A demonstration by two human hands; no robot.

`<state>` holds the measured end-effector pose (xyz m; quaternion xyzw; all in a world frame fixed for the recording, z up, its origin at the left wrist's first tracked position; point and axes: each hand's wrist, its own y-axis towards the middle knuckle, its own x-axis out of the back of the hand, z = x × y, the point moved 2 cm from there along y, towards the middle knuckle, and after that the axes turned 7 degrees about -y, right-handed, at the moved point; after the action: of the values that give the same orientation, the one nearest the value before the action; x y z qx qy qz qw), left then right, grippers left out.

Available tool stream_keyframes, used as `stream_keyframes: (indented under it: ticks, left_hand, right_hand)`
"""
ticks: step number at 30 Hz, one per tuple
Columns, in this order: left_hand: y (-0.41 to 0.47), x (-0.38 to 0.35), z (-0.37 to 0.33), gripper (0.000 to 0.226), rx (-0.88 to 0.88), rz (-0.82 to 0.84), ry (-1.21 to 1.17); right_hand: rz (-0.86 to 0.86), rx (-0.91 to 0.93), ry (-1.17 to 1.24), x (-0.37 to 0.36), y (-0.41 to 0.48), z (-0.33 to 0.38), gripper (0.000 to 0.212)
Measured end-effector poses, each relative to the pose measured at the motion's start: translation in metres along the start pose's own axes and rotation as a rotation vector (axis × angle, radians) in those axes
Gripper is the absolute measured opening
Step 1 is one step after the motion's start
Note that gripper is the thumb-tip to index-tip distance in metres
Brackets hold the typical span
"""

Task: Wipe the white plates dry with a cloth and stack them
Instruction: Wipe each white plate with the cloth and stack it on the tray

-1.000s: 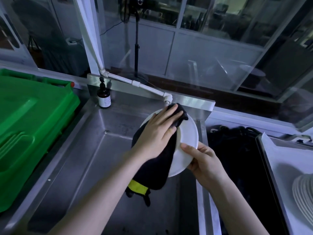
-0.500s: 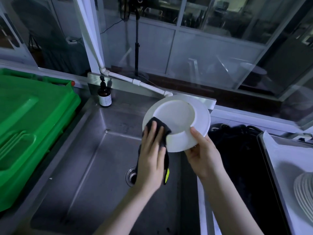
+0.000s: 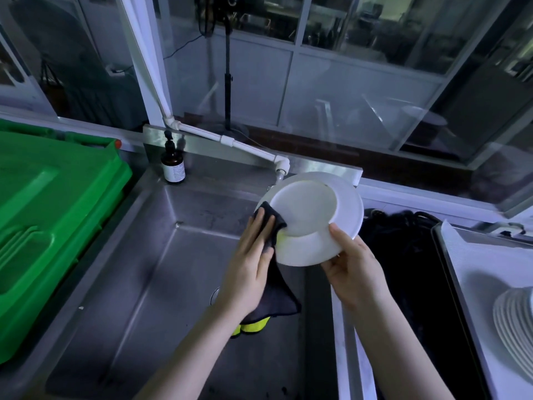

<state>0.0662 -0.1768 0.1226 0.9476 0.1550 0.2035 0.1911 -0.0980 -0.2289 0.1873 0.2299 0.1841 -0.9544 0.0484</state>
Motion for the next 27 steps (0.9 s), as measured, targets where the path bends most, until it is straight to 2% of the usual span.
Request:
stream_keyframes:
  ticks: [4, 7, 11, 15, 17, 19, 22, 27]
  left_hand:
    - [-0.005, 0.0, 0.014, 0.054, 0.074, 0.09, -0.006]
    - [-0.009, -0.004, 0.029, 0.045, 0.282, 0.065, 0.059]
    - [-0.016, -0.016, 0.04, 0.029, 0.418, 0.169, 0.058]
    - [-0.011, -0.016, 0.038, 0.04, 0.52, 0.195, -0.105]
    - [-0.003, -0.01, 0.032, 0.035, 0.584, 0.124, -0.198]
    - [0.005, -0.003, 0.021, 0.02, 0.709, -0.021, -0.414]
    - [0.016, 0.005, 0.004, 0.022, 0.837, -0.15, -0.712]
    - [0.018, 0.007, -0.01, 0.028, 0.897, -0.184, -0.749]
  right_hand:
    - [-0.045, 0.011, -0.096, 0.018, -0.002, 0.002, 0.015]
    - [-0.029, 0.04, -0.252, 0.029, -0.004, 0.004, 0.013]
    - [0.002, 0.151, -0.547, 0.034, -0.009, -0.001, 0.008]
    - [0.028, 0.313, -0.927, 0.034, -0.012, -0.009, 0.006]
    - [0.057, 0.37, -1.055, 0.035, -0.014, -0.011, 0.021]
    - [0.081, 0.432, -1.176, 0.037, -0.016, -0.014, 0.041]
    - [0.131, 0.579, -1.447, 0.038, -0.021, -0.02, 0.023]
    - [0.244, 1.024, -1.781, 0.032, -0.039, -0.019, 0.053]
